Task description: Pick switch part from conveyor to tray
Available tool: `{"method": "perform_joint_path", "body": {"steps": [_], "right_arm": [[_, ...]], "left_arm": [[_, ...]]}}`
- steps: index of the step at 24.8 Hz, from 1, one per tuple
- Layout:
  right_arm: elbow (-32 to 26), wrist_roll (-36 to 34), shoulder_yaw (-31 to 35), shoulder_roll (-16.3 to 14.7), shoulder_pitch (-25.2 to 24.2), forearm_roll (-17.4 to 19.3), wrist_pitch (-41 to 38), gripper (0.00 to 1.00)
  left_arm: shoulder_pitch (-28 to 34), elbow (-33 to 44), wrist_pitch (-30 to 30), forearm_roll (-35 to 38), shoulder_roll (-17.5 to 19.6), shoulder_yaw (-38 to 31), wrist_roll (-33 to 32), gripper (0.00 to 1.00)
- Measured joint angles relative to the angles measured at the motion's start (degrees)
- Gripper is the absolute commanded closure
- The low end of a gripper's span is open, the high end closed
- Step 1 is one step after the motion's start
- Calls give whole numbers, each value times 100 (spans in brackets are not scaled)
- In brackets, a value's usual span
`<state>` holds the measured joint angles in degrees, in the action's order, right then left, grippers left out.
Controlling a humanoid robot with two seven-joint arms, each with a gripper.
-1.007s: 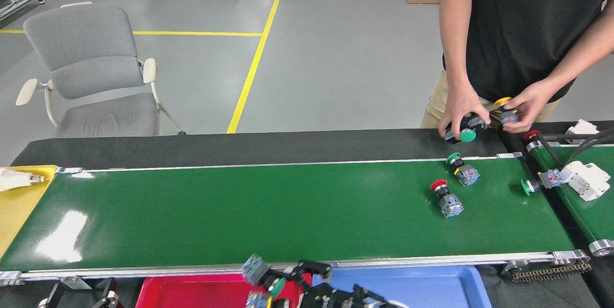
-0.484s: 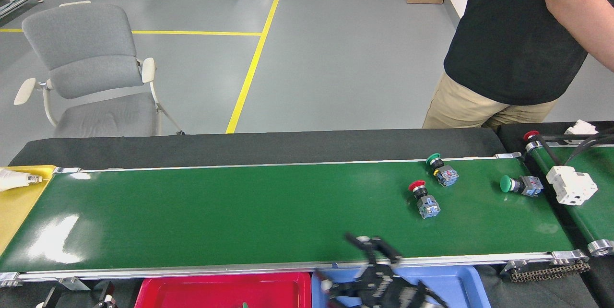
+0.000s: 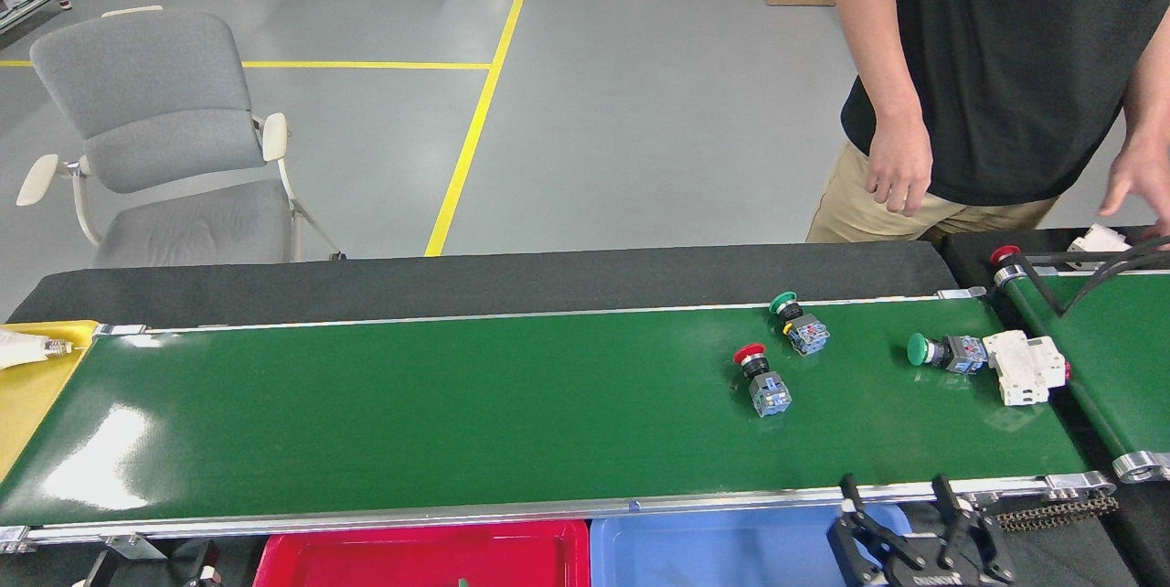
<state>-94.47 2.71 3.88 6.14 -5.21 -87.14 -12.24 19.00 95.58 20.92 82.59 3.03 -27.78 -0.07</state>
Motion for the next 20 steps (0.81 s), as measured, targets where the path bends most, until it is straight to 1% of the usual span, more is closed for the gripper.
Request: {"method": "perform_joint_path", "body": {"steps": [3, 7, 8, 10, 11, 13, 14, 15, 18, 20], "right_arm": [[538, 288, -533, 0, 600, -135, 240, 1], [1429, 421, -1345, 0, 1359, -142, 965, 2], [1639, 433, -1476, 0, 1520, -127, 1133, 4], [2056, 449, -1748, -1, 1825, -110, 1416, 40], [2149, 457, -1833, -1, 1887, -106, 1482, 58], [2232, 513, -1914, -1, 1933, -103, 1535, 80], [2250, 551, -1928, -4, 1933, -98, 1542, 87], [2256, 564, -1933, -5, 1933, -97, 1551, 92], [2254, 579, -1942, -5, 1933, -73, 1568, 98], [2198, 585, -1980, -5, 1928, -71, 1533, 98]], "left_arm": [[-29, -19, 0, 0, 0, 0, 0, 0], [-37, -26, 0, 0, 1, 2, 0, 0], [-37, -27, 0, 0, 1, 2, 0, 0], [-37, -28, 0, 0, 2, 2, 0, 0], [-37, -28, 0, 0, 2, 2, 0, 0], [-38, -28, 0, 0, 2, 4, 0, 0], [-38, -28, 0, 0, 1, 5, 0, 0], [-38, -28, 0, 0, 2, 6, 0, 0], [-38, -28, 0, 0, 2, 6, 0, 0], [-38, -28, 0, 0, 2, 7, 0, 0]]}}
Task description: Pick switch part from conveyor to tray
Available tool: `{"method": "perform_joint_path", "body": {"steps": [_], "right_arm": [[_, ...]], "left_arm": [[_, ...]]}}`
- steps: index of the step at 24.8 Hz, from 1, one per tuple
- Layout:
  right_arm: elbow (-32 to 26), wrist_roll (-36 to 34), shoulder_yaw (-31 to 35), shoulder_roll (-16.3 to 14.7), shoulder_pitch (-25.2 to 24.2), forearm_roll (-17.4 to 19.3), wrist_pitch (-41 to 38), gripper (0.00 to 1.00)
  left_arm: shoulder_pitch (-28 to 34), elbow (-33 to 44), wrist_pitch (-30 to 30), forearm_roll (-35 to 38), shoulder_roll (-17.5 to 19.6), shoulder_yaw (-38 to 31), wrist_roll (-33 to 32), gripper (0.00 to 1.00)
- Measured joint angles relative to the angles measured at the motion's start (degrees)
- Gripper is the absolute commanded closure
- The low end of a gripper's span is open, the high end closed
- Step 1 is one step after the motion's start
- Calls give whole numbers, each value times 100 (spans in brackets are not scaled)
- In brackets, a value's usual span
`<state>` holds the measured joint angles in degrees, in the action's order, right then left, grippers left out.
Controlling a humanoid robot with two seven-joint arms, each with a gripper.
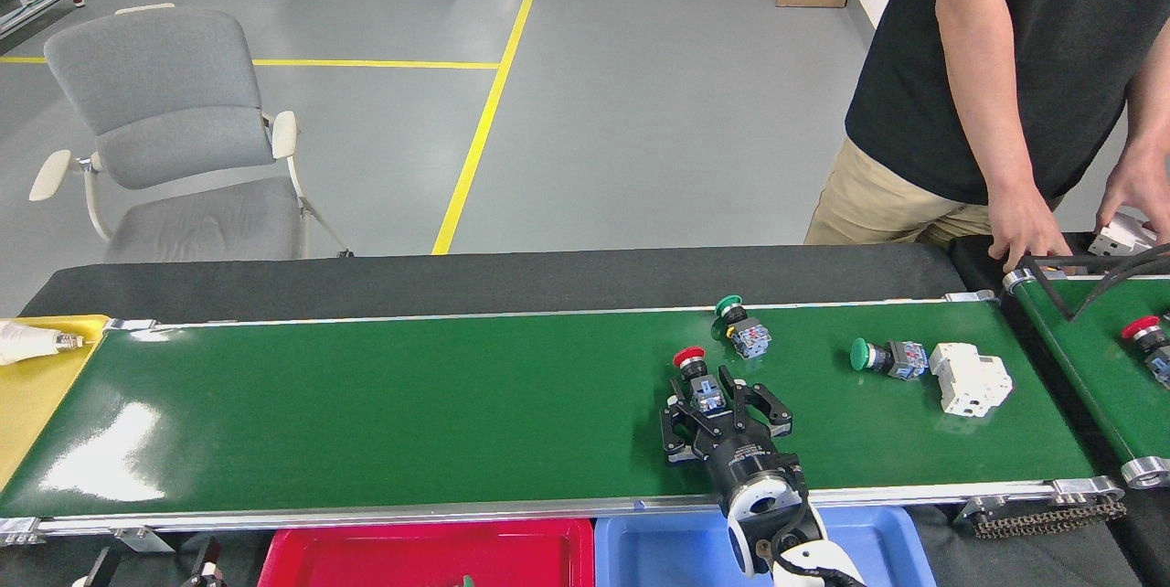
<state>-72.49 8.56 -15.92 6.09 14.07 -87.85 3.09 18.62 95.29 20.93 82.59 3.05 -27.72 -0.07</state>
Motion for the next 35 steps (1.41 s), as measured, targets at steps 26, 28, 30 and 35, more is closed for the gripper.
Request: {"method": "perform_joint_path", "body": {"steps": [26, 28, 30, 35], "right_arm": [[-2775, -536, 1609, -153, -2706, 679, -1899, 2], [-2789, -675, 1822, -161, -2953, 682, -1049, 2], [-2790, -771, 1866, -250, -3111, 686, -447, 2], [-2730, -821, 1876, -300, -2841, 655, 65, 2]], "left_arm": [[44, 123, 8, -32, -23, -97, 497, 0], [46, 124, 8, -30, -23, -97, 519, 0], [48, 123, 8, -30, -23, -97, 462, 0], [-21, 123, 8, -21, -23, -30, 273, 0]]}}
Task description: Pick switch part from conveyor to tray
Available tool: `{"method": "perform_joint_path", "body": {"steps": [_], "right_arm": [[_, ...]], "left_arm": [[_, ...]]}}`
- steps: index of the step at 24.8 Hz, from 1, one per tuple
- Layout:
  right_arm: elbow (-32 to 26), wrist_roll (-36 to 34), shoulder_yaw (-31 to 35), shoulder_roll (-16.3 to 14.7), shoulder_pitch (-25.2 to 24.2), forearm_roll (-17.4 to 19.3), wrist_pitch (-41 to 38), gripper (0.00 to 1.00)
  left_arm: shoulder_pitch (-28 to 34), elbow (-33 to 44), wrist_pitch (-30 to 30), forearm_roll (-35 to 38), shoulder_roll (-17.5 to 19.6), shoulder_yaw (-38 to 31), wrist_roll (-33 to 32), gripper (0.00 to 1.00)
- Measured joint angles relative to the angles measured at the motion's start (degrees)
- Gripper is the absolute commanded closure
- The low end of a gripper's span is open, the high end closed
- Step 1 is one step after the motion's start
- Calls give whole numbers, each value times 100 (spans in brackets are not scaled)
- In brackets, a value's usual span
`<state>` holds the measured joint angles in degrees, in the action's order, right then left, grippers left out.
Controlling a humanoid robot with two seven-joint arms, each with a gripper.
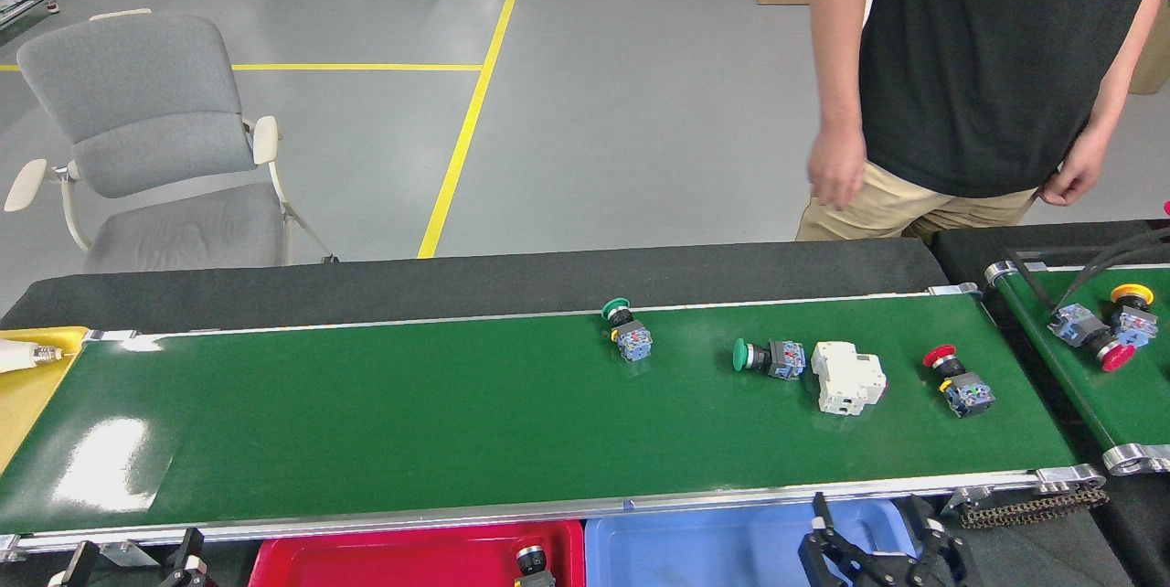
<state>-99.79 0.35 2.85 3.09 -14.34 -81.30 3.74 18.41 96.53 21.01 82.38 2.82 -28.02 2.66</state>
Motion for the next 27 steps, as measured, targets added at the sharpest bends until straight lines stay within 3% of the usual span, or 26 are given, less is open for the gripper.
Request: {"method": "perform_joint_path", "body": {"steps": [6, 14, 15, 17, 19, 22, 25, 27], "right_arm": [[975, 289, -416, -11, 1201, -395, 103, 2], [2509, 348, -1141, 54, 2474, -367, 920, 5], [2593, 351, -1153, 54, 2538, -361, 966, 14], [2646, 352, -1176, 53, 2554, -355, 994, 60], [2655, 352, -1188, 46, 2554, -348, 1004, 81], [2635, 352, -1189, 41, 2552, -325, 906, 97], [2195, 352, -1189, 38, 2429, -260, 581, 98], [1391, 354, -1188, -45, 1970, -56, 167, 97]], "left_arm": [[-37, -22, 11, 17, 0, 9, -26, 0], [-217, -121, 0, 147, 0, 23, -32, 0], [-239, -138, -1, 175, 0, 23, -32, 0], [-287, -165, -3, 201, 0, 24, -32, 0], [-312, -194, -4, 205, 0, 24, -32, 0], [-317, -208, -4, 205, 0, 24, -33, 0], [-322, -209, -5, 206, 1, 24, -33, 0], [-322, -209, -6, 206, 1, 24, -33, 0]]}}
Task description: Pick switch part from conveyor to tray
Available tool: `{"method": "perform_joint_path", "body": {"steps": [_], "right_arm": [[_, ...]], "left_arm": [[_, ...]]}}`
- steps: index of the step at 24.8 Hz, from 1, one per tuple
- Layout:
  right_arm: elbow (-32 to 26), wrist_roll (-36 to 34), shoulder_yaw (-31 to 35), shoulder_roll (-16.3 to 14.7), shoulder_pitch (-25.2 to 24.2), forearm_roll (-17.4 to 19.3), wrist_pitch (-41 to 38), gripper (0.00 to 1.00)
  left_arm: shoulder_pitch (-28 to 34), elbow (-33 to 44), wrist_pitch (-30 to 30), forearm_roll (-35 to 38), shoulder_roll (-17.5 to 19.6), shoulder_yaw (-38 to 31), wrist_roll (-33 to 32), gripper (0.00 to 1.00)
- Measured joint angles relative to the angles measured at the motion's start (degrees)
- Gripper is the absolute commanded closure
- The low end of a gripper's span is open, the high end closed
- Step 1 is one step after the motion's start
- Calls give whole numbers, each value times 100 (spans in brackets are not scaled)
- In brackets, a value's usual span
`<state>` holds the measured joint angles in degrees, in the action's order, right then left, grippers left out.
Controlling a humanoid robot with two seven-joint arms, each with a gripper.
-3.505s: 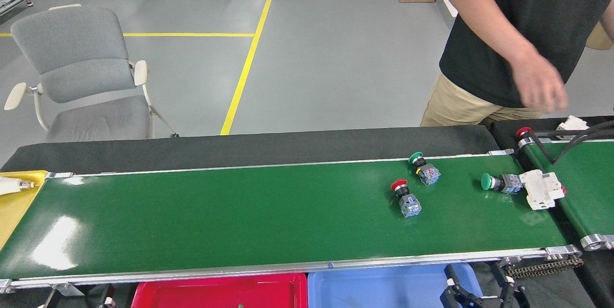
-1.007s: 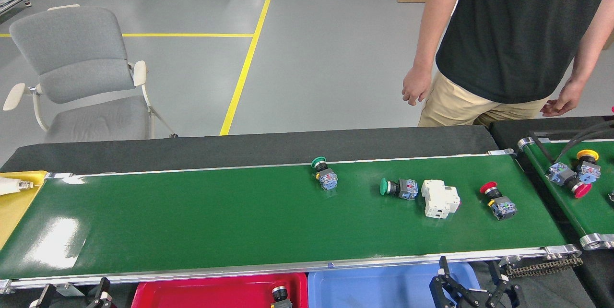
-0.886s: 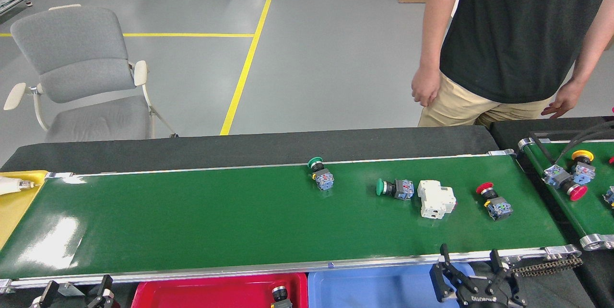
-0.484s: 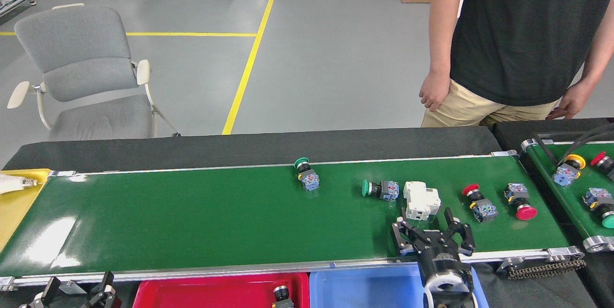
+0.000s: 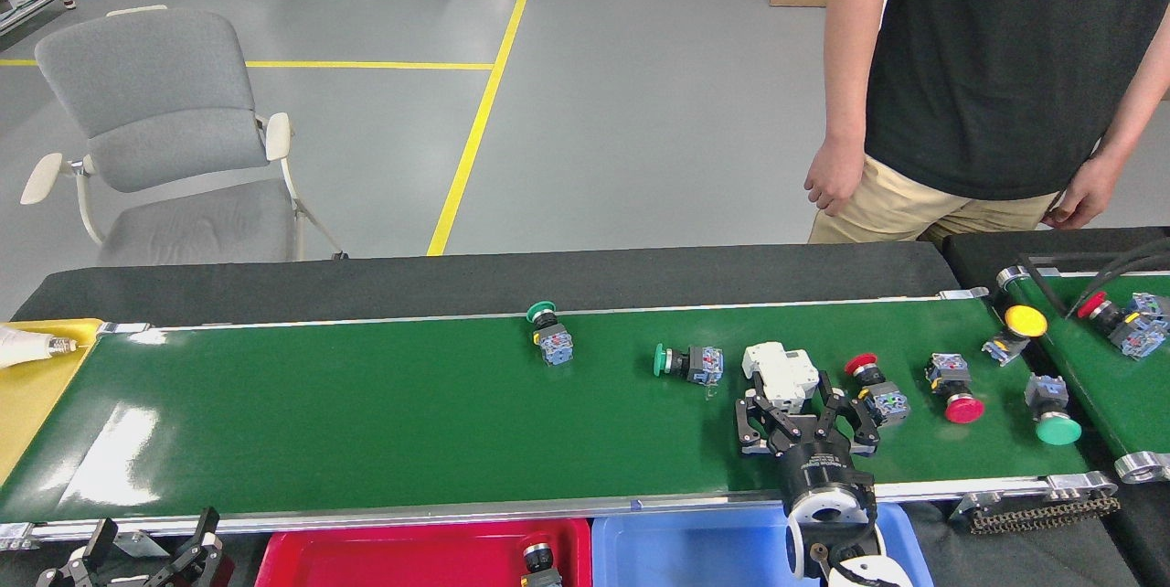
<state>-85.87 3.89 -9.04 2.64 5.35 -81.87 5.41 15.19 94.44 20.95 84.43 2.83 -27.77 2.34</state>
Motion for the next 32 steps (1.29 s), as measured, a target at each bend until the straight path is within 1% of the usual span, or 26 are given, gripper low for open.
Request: {"method": "perform_joint_path", "body": {"steps": [1, 2, 3, 4, 5, 7, 9, 12, 14, 16, 17, 19, 21, 23, 25, 29, 32], "right_arm": [[-438, 0, 0, -117, -329, 101, -229, 92], [-875, -3, 5, -284, -704, 180, -485, 78], [-1278, -38, 17, -454, -1189, 231, -706, 47], [-1407, -105, 18, -535, -1557, 249, -897, 5], [-1419, -215, 27, -561, -1795, 258, -1040, 0], [-1457, -487, 103, -645, -2112, 271, -1191, 0], [-1461, -670, 178, -842, -2384, 322, -1333, 0], [-1470, -773, 341, -879, -2392, 522, -1411, 0], [-1465, -783, 546, -759, -2255, 593, -1360, 0], [-1429, -804, 602, -520, -2078, 536, -1056, 0], [-1394, -790, 594, -458, -2019, 460, -828, 0], [-1347, -698, 534, -440, -1983, 315, -507, 0], [-1297, -618, 398, -433, -1925, 260, -323, 0], [-1144, -521, 255, -416, -1669, 203, -236, 0], [-872, -398, 85, -355, -1323, 69, -197, 0], [-166, -196, -59, 6, -588, -125, -120, 0], [353, -113, -230, 57, -136, -184, 106, 0]], "left_arm": [[0, 4, 0, 0, 0, 0, 0, 0], [1, 16, 0, 0, 0, 1, -4, 0], [3, 41, -1, 0, 0, 7, -19, 0], [16, 108, -3, 0, 0, 35, -37, 0], [14, 195, -3, 0, 0, 89, -58, 0], [-23, 399, -3, 0, -1, 246, -158, 0], [-197, 509, -31, 0, -1, 499, -320, 0], [-868, 519, -117, 150, -11, 1198, -738, 0], [-1379, 415, -370, 551, -70, 1668, -1055, 0], [-1890, 111, -695, 982, -151, 2160, -1211, 0], [-2101, -102, -837, 1097, -170, 2306, -1253, 0], [-2444, -585, -1015, 1167, -179, 2426, -1303, 0], [-2686, -1029, -1109, 1174, -185, 2457, -1330, 0], [-2776, -1294, -1131, 1175, -269, 2476, -1340, 0], [-2773, -1388, -1139, 1176, -382, 2502, -1345, 0], [-2776, -1553, -1157, 1176, -508, 2647, -1346, 0], [-2873, -1802, -1161, 1176, -508, 2661, -1350, 0]]}}
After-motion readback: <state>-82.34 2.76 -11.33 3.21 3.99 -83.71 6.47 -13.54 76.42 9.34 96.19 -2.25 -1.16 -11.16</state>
